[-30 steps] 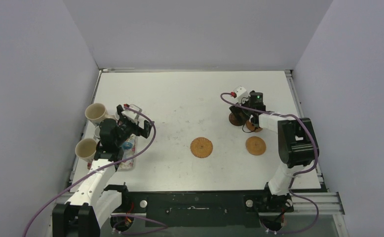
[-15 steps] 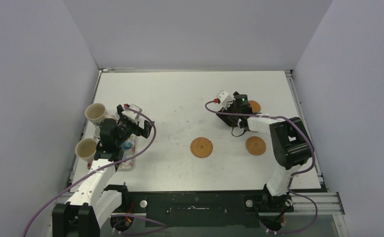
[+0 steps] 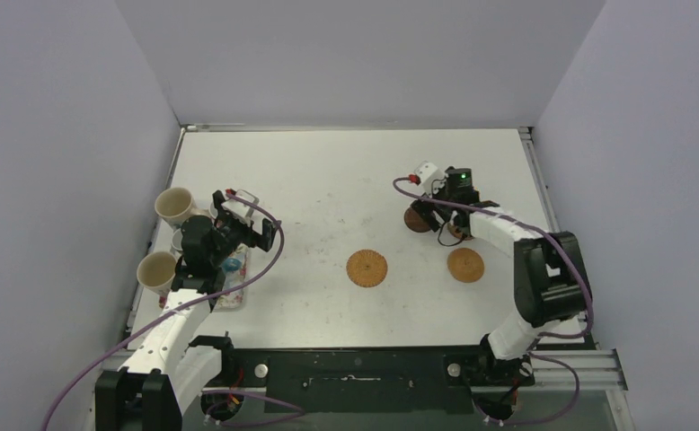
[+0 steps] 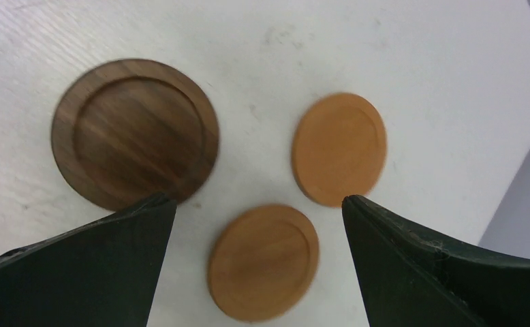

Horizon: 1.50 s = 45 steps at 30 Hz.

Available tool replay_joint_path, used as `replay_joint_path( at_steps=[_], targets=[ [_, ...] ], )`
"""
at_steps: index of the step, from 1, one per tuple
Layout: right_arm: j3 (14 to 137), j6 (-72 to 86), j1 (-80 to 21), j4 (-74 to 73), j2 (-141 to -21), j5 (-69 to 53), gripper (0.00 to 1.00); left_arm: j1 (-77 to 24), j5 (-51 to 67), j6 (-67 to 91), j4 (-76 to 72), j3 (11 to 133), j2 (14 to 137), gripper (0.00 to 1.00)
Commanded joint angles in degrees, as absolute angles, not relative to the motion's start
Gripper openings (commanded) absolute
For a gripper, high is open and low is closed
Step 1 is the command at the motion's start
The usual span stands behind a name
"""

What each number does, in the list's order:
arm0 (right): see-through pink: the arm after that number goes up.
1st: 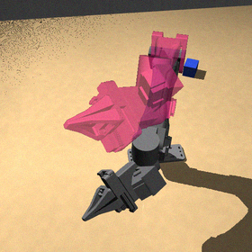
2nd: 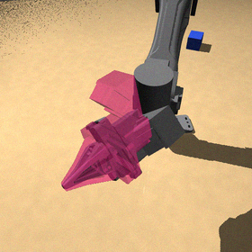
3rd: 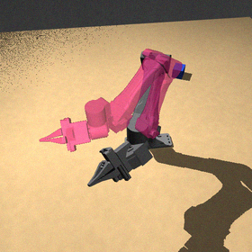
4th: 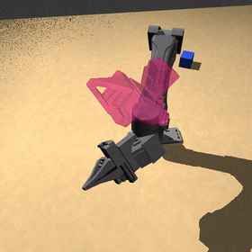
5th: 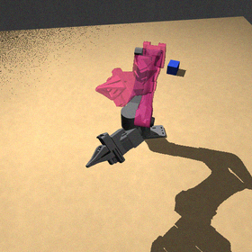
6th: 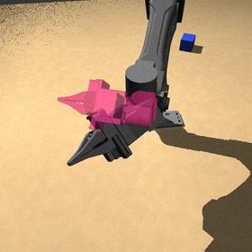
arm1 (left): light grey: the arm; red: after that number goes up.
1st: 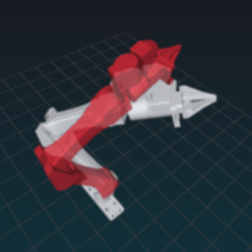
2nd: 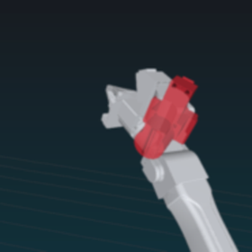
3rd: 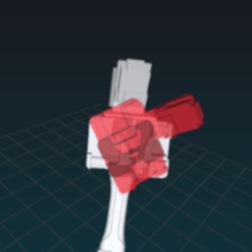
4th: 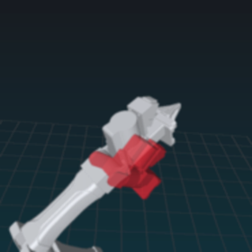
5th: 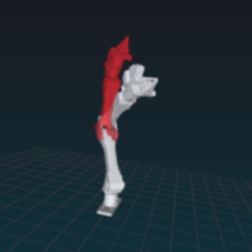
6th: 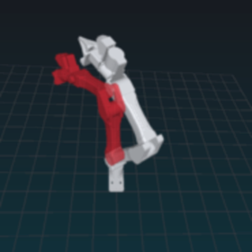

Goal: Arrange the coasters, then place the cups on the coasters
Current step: Move the coaster to the center of the board.

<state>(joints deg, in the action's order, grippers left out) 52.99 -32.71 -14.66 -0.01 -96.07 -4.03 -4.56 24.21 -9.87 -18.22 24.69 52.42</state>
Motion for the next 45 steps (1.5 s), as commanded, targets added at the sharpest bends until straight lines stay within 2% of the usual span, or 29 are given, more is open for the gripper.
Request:
replay_joint_path(
  at_steps=[1,5,11,21,45],
  targets=[
    [53.4,-32.2,-7.9,-11.6,-83.5,-12.0,1.00,-4.8,24.0,-10.5,-20.3,25.6,52.1,0.97],
    [48.7,-36.8,-4.6,-16.8,-76.7,-12.2,1.00,-4.8,24.2,-10.4,-20.3,25.6,52.1,0.97],
    [40.3,-39.7,-1.9,-16.7,-69.9,-12.0,1.00,-4.8,24.4,-10.3,-20.1,25.7,51.9,0.97],
    [34.5,-39.8,-0.7,-10.6,-73.1,-7.9,1.00,-4.8,24.5,-10.1,-19.8,25.4,50.2,0.97],
    [31.9,-43.3,-0.1,-16.6,-71.5,-6.7,1.00,-4.8,25.2,-10.0,-19.6,25.5,49.9,0.97]
  ],
)
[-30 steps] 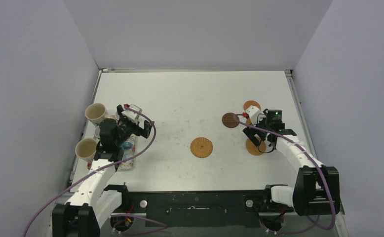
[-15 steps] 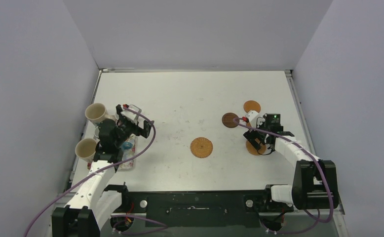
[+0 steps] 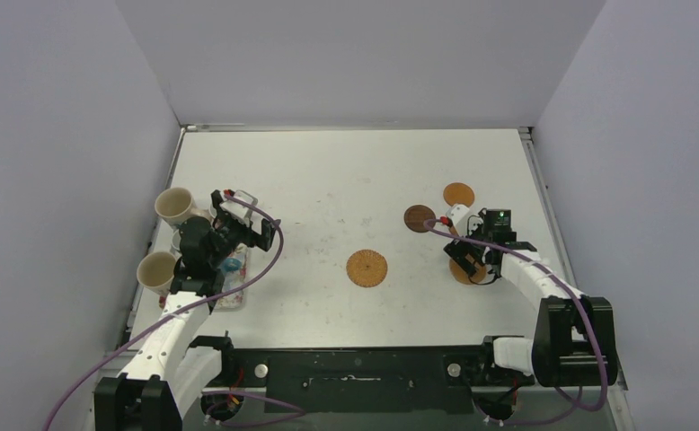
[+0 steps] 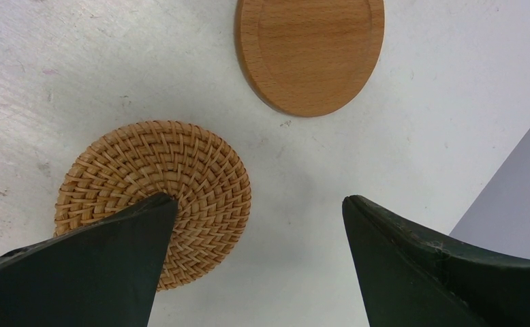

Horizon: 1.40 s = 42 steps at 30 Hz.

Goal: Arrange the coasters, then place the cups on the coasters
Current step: Move the coaster to the center of the board.

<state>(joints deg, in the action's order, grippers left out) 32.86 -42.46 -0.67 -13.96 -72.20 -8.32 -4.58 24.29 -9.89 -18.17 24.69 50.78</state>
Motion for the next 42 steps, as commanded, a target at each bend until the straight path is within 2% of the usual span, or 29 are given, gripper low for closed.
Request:
replay_joint_path(
  at_steps=[1,12,20,30,36,42],
  targets=[
    [32.1,-43.3,-0.2,-16.8,-71.5,-6.6,1.00,-4.8,25.2,-10.0,-19.6,25.4,49.8,0.97],
    [36.0,-42.8,-0.1,-18.7,-70.7,-5.6,1.00,-4.8,25.3,-9.9,-19.5,25.4,49.8,0.97],
    [44.7,-39.2,-0.2,-16.3,-72.1,-8.3,1.00,-4.8,25.2,-9.9,-19.5,25.5,49.9,0.97],
    [58.2,-29.8,-1.3,-9.1,-88.3,-5.5,1.00,-4.8,25.2,-10.0,-19.6,25.5,50.0,0.97],
    [64.4,-26.5,-3.9,-4.8,-99.0,4.8,1.00,-4.8,25.0,-10.0,-19.6,25.4,50.1,0.97],
    [74.7,-25.0,-4.3,-7.0,-110.6,9.9,1.00,-4.8,24.8,-10.0,-19.7,25.5,50.3,0.97]
  ],
)
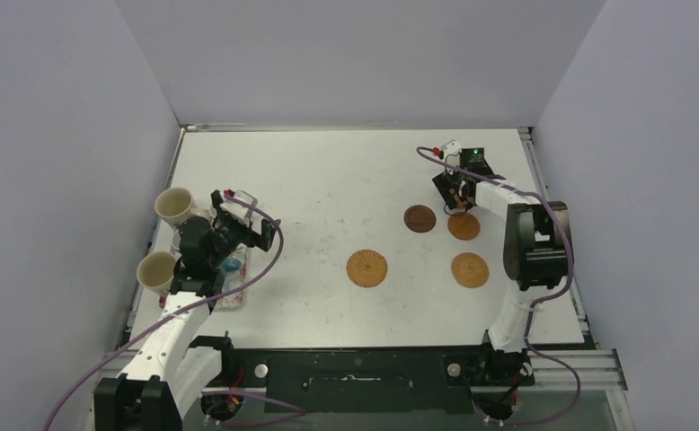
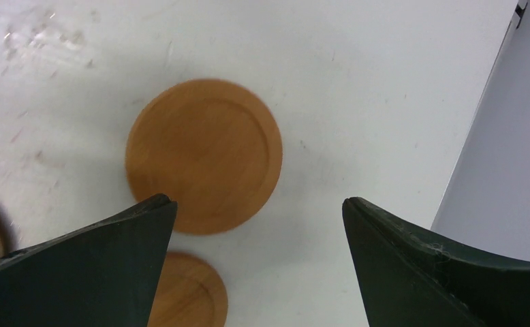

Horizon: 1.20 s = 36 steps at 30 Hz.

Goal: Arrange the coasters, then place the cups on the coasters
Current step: Move the coaster to the center of the board.

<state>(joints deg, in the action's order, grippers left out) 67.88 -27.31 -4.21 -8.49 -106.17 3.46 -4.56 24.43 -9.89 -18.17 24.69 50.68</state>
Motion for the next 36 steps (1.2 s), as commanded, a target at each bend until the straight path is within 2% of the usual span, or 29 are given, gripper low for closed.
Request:
replay_joint_path(
  at_steps=[1,13,20,28,36],
  targets=[
    [75.8,-25.0,-4.3,-7.3,-112.0,10.1,1.00,-4.8,24.8,-10.0,-19.7,25.4,50.3,0.97],
    [84.6,-27.3,-10.6,-9.5,-123.8,10.7,1.00,-4.8,24.6,-10.2,-20.0,25.5,51.3,0.97],
    [92.8,-25.9,-13.8,-14.8,-129.9,6.4,1.00,-4.9,24.1,-10.6,-20.0,25.6,52.2,0.97],
    [90.8,-26.7,-22.8,-15.6,-130.6,7.4,1.00,-4.9,23.3,-11.1,-19.9,25.5,52.4,0.97],
    [97.4,-27.1,-26.7,-19.7,-134.6,7.5,1.00,-4.9,22.6,-11.5,-18.4,25.8,50.6,0.97]
  ],
)
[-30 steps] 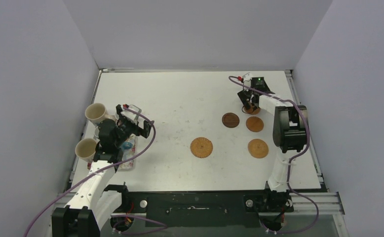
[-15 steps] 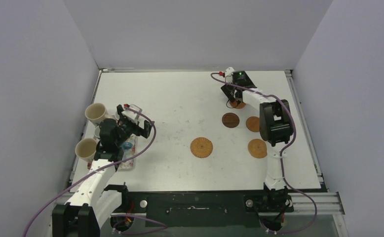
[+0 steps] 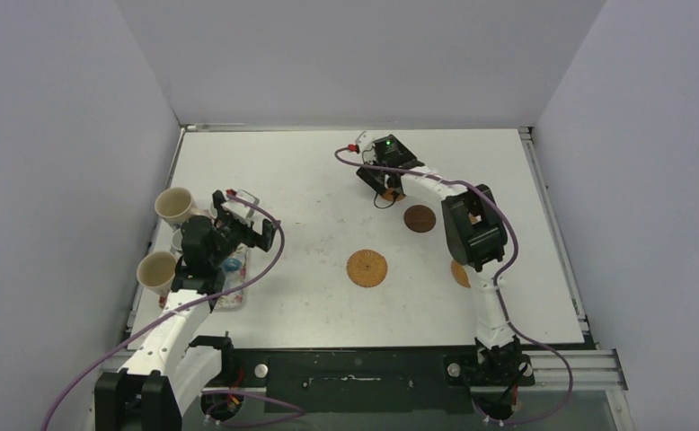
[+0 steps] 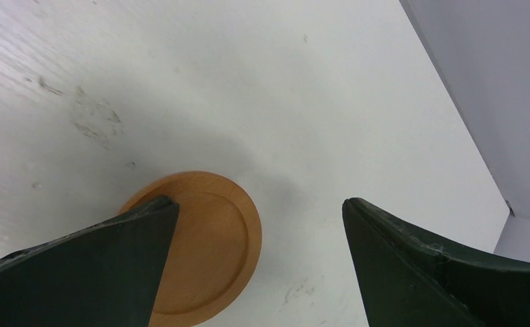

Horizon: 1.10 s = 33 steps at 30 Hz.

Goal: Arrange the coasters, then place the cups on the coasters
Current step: Move the coaster to the center of the board.

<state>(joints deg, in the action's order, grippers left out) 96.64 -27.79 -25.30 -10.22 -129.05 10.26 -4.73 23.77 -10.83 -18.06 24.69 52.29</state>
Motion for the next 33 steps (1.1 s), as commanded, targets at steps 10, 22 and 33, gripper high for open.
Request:
replay_joint_path(
  at_steps=[10,22,33],
  targets=[
    [102.6,-25.8,-29.5,-20.1,-137.7,7.1,1.00,-4.9,21.9,-13.0,-17.0,26.7,51.0,0.97],
    [112.4,-25.0,-34.1,-22.7,-143.4,8.4,1.00,-4.9,22.2,-13.2,-17.0,26.5,50.9,0.97],
    [112.7,-23.4,-35.4,-23.1,-142.0,6.8,1.00,-4.9,22.7,-12.9,-17.4,26.4,51.4,0.97]
  ],
)
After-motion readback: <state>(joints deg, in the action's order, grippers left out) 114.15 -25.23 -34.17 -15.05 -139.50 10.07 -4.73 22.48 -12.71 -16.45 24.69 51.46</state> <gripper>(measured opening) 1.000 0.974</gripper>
